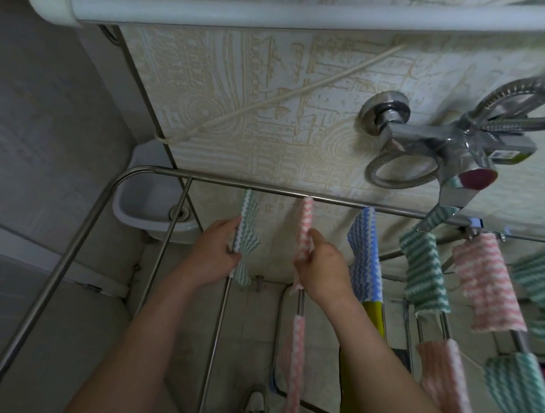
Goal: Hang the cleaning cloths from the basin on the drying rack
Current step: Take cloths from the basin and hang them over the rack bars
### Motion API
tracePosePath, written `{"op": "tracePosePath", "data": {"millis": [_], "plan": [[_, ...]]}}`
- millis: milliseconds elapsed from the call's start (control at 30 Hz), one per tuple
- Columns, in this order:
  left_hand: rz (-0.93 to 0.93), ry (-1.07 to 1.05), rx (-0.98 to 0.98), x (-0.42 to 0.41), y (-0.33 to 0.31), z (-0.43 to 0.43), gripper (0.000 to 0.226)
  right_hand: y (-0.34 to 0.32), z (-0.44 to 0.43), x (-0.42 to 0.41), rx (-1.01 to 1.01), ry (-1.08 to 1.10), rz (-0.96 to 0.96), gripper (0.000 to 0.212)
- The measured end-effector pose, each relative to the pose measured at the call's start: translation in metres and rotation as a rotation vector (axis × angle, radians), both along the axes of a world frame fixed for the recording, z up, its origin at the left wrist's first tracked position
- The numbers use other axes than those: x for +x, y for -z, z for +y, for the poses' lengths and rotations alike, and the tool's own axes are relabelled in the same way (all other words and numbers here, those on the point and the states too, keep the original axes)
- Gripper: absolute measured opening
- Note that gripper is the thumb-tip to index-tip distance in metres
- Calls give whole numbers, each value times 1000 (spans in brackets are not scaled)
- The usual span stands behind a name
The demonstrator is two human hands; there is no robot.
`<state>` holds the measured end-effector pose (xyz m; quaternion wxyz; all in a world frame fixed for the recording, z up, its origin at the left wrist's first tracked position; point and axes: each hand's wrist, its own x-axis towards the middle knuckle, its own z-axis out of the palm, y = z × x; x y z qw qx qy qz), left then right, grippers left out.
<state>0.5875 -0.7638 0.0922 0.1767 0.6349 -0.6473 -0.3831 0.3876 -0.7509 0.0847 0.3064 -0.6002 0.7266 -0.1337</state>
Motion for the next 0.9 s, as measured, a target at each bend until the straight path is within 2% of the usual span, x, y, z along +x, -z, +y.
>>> {"op": "tracePosePath", "data": {"millis": [133,233,367,467,567,633,667,767,900], "plan": [[-9,-18,5,-2,3,3,66,1,10,-10,-5,-46,-104,52],[-36,-128,-101,-6,4,6,55,-9,21,-25,-57,-13,-148,59],[-6,-212,-300,-21,-4,12,34,-24,40,-48,-176,78,-188,47],[68,-190,-328,-38,-16,18,22,-35,59,-65,-196,112,-204,37],[173,-142,-325,-54,-24,25,25,-44,78,-80,-218,157,-215,30],[185,-114,-350,-66,-29,32,24,-48,92,-90,-232,188,-227,24],[173,-83,-373,-72,-30,36,30,-50,99,-95,-226,205,-235,21],[226,68,-369,-102,-38,57,55,-59,129,-117,-236,251,-250,18],[298,281,-326,-162,-50,96,57,-70,180,-156,-262,346,-241,18]]}}
